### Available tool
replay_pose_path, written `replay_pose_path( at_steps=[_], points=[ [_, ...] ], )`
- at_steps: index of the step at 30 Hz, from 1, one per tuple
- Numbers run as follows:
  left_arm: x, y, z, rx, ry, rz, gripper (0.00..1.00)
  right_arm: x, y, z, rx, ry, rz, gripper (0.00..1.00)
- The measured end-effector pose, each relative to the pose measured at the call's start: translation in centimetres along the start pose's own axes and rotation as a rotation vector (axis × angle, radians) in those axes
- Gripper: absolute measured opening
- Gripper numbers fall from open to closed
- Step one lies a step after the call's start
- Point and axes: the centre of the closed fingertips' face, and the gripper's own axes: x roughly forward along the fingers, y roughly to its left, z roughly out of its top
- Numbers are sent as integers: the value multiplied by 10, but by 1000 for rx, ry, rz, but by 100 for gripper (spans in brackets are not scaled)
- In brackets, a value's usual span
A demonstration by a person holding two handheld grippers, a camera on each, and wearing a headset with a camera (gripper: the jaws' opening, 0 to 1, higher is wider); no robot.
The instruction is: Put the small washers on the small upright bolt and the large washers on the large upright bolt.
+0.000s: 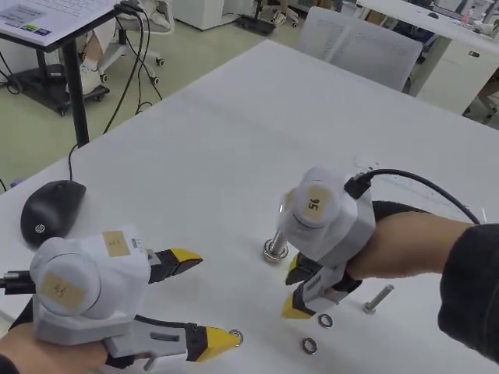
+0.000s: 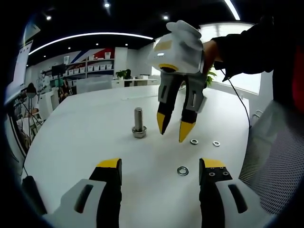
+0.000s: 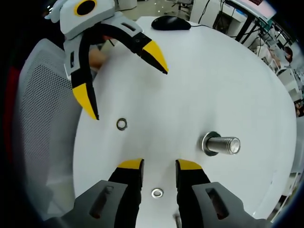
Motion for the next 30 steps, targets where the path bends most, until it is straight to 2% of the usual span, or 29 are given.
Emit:
replay_pose_path(
  at_steps=[9,30],
  points=[
    [0,-3,2,5,-4,-4,65,3,17,13,-46,-6,22,28],
    [-2,-5,0,7,0,-7,65,16,47,37,-126,-15,79,27]
  ],
)
